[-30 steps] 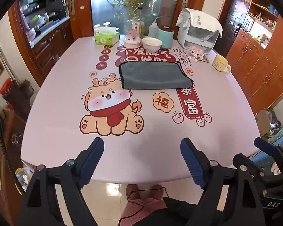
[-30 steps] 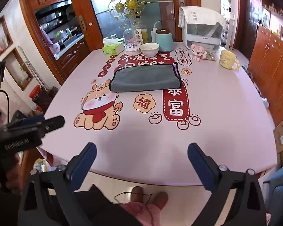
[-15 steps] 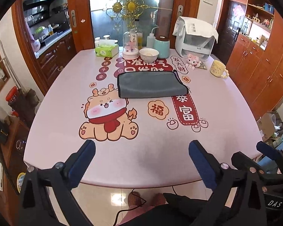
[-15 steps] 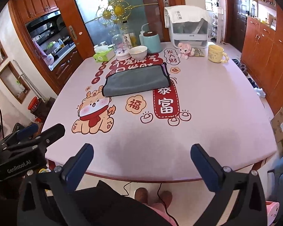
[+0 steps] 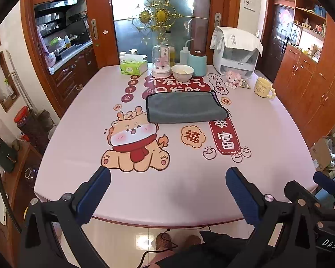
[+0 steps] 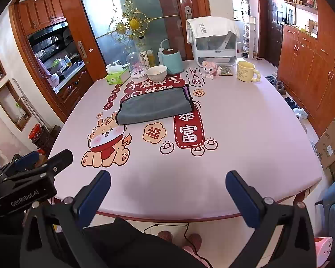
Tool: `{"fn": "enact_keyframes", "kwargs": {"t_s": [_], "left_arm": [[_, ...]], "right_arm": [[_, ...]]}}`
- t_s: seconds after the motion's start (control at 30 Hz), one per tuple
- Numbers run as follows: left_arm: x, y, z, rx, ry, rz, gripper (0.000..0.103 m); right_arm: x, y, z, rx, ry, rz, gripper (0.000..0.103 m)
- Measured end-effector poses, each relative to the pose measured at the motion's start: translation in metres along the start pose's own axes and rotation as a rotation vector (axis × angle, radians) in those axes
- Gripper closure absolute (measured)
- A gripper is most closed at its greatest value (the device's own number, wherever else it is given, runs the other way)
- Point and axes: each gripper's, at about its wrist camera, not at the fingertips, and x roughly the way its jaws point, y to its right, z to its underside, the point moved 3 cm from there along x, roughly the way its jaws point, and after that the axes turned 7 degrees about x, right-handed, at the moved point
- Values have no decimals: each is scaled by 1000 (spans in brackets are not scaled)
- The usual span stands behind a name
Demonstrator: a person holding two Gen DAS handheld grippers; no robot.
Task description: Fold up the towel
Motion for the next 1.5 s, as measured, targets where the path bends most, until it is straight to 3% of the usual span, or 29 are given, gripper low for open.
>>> {"fn": "enact_keyframes", "kwargs": {"t_s": [0.43,1.5], "left_arm": [[-11,-6,4,-8,26,-33,1],[-11,1,6,5,26,-29,1]], "right_arm": [[0,-3,3,-14,2,-1,0],[5,-2,12,-4,-28,2,0]]}}
